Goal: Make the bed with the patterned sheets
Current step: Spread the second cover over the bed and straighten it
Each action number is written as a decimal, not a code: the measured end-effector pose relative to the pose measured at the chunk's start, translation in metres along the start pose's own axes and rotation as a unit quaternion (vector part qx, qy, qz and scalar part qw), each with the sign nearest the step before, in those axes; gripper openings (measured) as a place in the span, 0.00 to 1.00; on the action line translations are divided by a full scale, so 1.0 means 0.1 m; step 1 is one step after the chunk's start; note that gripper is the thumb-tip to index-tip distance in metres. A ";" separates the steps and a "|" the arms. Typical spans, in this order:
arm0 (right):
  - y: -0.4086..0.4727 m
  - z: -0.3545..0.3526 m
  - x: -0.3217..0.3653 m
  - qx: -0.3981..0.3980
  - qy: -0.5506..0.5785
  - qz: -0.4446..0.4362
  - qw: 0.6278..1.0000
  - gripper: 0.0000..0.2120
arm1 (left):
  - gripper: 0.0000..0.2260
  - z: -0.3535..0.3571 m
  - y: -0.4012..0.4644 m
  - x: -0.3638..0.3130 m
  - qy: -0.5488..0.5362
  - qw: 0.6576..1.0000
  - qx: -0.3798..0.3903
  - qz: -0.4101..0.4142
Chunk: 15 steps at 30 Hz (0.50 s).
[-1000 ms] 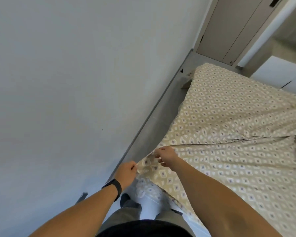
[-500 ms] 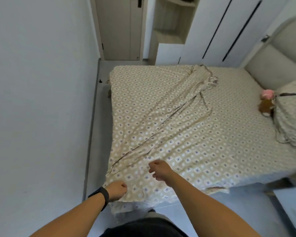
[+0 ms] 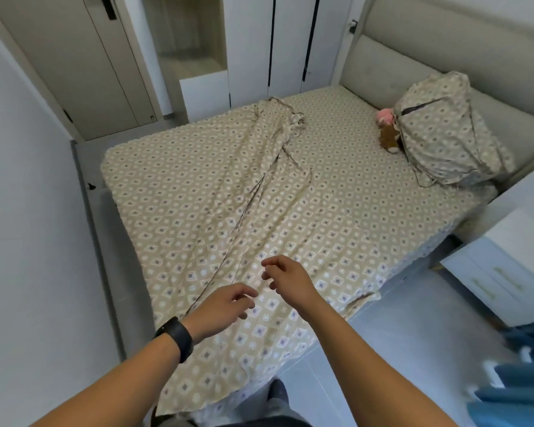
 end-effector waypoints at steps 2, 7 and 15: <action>-0.02 -0.06 0.06 -0.024 0.016 -0.004 1.000 0.09 | 0.09 -0.11 0.04 -0.10 -0.007 1.000 0.002 0.021; 0.02 0.05 0.31 -0.122 0.029 -0.019 0.992 0.10 | 0.09 -0.55 0.17 -0.15 0.003 0.996 0.032 0.080; -0.33 0.75 0.71 -0.181 -0.028 -0.037 0.982 0.09 | 0.09 -1.12 0.03 -0.25 0.086 0.976 0.113 0.165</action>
Point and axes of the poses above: each hand's wrist, its own y-axis towards the middle knuckle, its own z-axis out of the palm, x = y × z, the point moved 10 cm from there along y, towards the middle knuckle, and after that the axes turned 5 degrees about y, right-handed, at the moved point
